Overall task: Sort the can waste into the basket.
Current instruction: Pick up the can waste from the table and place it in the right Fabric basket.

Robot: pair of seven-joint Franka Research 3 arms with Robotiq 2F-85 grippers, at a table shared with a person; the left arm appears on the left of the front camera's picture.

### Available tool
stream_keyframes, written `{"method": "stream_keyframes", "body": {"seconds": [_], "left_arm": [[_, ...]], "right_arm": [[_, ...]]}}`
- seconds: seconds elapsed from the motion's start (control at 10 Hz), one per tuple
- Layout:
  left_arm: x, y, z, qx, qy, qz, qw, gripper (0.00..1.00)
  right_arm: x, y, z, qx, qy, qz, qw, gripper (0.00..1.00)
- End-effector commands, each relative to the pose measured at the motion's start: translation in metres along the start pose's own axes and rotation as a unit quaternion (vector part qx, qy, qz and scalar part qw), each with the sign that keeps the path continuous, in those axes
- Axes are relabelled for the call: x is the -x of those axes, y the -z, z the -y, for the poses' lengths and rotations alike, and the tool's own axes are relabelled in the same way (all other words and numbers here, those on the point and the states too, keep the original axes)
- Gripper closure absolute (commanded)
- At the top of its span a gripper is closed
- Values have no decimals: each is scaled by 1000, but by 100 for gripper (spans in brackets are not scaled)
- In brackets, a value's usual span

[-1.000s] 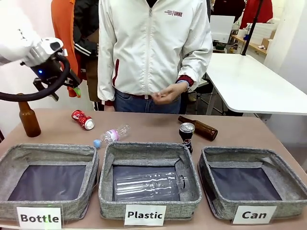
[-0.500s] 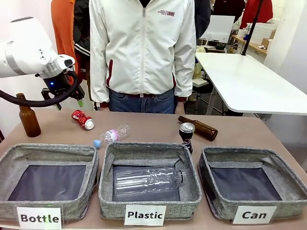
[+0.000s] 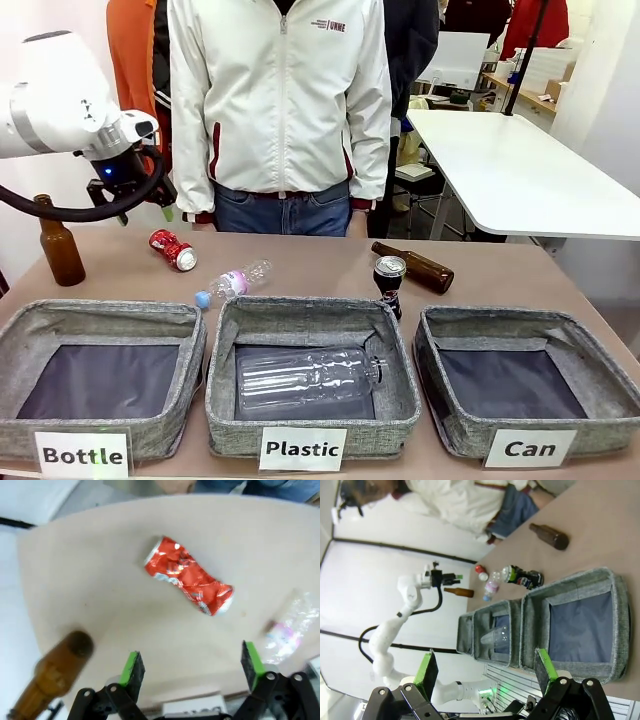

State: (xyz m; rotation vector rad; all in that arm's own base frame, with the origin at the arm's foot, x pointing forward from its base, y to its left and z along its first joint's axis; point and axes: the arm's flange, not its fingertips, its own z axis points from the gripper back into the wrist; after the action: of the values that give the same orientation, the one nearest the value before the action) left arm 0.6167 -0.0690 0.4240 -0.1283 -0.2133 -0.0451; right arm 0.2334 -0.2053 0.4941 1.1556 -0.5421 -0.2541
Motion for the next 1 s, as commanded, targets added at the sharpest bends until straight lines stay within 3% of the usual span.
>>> {"method": "stream_keyframes", "body": {"seconds": [0.0,0.1,0.2,0.3,0.5,0.7,0.9], "left_arm": [[-7,-6,-11,-103,165,65,979,0],[-8,-5,-7,-139,255,92,952,0],[-14,4,-2,-164,423,88,887,0],[-21,12,3,-132,541,64,828,0],[-32,21,13,-67,671,24,738,0],[-36,15,6,-49,766,-2,641,0],[-48,17,11,-28,820,0,572,0]], "right_arm": [[-2,-1,-1,-13,-12,5,1000,0],[-2,-1,-1,-13,-12,5,1000,0],[-2,-1,-1,-13,-12,5,1000,0],[-2,-1,-1,-13,-12,5,1000,0],[-2,-1,-1,-13,-12,5,1000,0],[-2,-1,-1,-13,-12,5,1000,0],[-2,-1,-1,-13,-12,5,1000,0]]}}
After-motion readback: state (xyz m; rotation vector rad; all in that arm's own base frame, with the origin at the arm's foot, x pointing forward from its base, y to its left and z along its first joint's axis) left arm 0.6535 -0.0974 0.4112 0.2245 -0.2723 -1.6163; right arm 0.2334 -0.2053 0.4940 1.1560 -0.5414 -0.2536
